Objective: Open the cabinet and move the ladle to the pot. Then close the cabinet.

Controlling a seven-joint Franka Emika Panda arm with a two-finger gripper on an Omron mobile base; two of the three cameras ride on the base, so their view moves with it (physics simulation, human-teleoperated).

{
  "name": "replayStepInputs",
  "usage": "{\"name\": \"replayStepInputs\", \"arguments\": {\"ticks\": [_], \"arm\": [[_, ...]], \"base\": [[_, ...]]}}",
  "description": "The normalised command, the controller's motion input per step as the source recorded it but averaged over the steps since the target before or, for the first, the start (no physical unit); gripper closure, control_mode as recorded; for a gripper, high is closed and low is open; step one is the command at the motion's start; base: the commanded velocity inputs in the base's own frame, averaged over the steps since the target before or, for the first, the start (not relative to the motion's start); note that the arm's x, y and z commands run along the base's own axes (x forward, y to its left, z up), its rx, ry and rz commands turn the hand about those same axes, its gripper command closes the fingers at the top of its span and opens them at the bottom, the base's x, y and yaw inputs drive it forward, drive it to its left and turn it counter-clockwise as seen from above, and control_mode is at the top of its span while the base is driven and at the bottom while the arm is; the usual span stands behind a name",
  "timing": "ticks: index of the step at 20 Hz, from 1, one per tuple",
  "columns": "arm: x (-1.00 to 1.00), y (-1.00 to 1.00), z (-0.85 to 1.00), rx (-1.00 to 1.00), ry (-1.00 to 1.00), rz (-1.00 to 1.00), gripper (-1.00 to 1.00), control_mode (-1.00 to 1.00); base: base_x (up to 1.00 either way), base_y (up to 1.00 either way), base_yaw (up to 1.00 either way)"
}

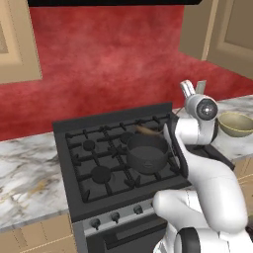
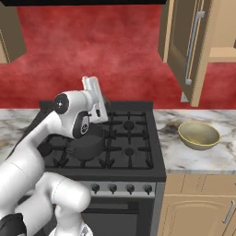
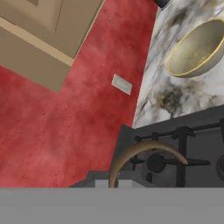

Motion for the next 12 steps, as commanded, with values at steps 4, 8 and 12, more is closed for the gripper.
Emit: {"name": "replayStepInputs", "arguments": {"ticks": [4, 8, 12], "arm": [[0.27, -0.08, -0.33, 0.00, 0.01, 0.00, 1.00, -1.00], [0.24, -0.03, -0.40, -0.01, 0.04, 0.00, 1.00, -1.00], [0.14, 0.00, -0.47, -0.03, 0.04, 0.00, 1.00, -1.00]], "base": [[0.00, 0.00, 0.00], [0.00, 0.00, 0.00], [0.00, 0.00, 0.00]]}}
